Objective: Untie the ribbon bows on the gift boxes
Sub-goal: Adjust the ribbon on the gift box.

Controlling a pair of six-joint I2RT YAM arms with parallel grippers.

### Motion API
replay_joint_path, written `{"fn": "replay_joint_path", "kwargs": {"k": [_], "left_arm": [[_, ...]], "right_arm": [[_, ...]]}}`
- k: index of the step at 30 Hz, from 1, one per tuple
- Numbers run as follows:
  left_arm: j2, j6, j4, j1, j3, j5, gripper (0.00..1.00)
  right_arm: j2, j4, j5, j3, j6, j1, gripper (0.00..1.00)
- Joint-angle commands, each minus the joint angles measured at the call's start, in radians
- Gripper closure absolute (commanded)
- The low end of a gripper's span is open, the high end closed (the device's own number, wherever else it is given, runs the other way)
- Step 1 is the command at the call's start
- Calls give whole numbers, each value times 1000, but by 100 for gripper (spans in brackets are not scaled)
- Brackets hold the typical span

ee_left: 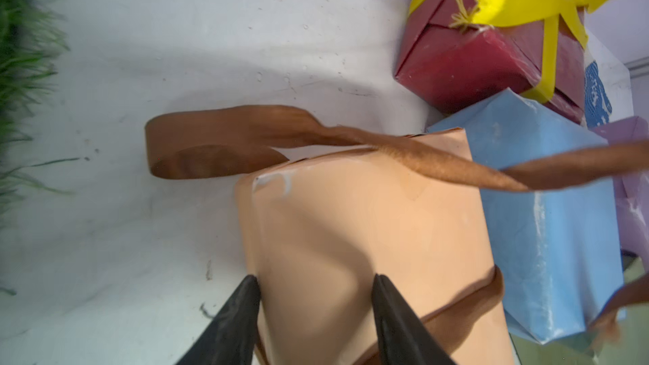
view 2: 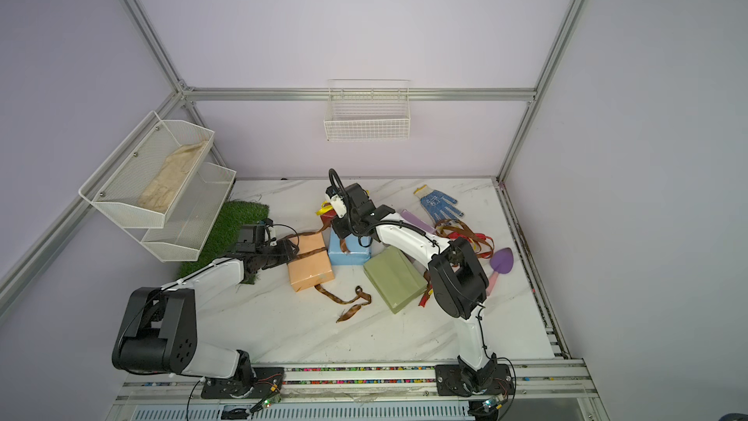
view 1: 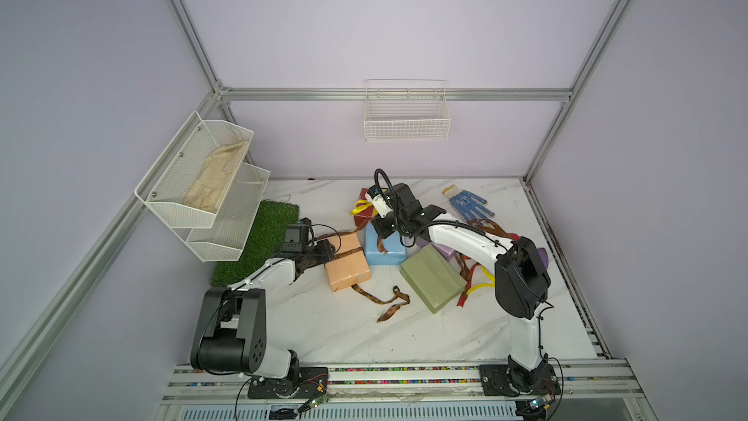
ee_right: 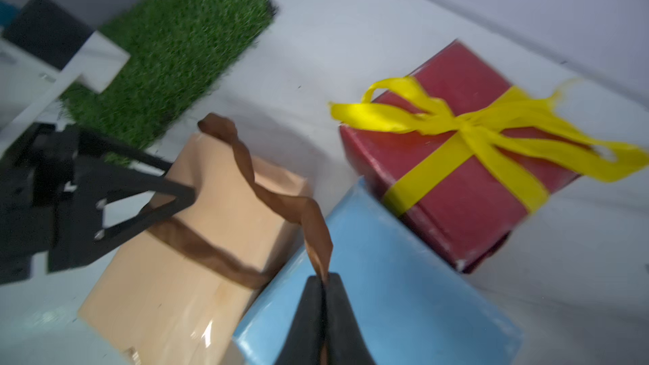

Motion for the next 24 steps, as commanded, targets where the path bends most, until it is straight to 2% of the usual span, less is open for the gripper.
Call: {"fn": "replay_joint_path", "kwargs": {"k": [1, 2, 4, 5, 7, 9, 12, 15, 24], "left_arm": [[20, 88, -53, -42, 37, 60, 48], [19, 96, -57, -48, 40, 73, 48], [12, 103, -58, -54, 39, 96, 48], [10, 104, -58, -55, 40, 104, 48], [3, 103, -56, -55, 44, 118, 48], [-3, 97, -56, -55, 49, 123, 48], [-14, 83, -41, -55, 49, 126, 48], [-10, 80, -32, -55, 53, 143, 48], [23, 96, -27, -55, 63, 173, 48]], "right_arm": [[39, -128, 20, 67, -104, 13, 53], [21, -114, -23, 39, -118, 11, 47], [-39, -30, -194, -59, -138, 11, 36], [-58, -1, -258, -92, -140, 12, 34], [-63, 7, -379, -115, -142, 13, 35], [-42, -16, -444, -106, -144, 13, 39], [-29, 2, -481, -137, -170, 13, 44], [-27, 45, -491, -168, -188, 12, 44], [37, 11, -497, -163, -299, 39, 42]]}}
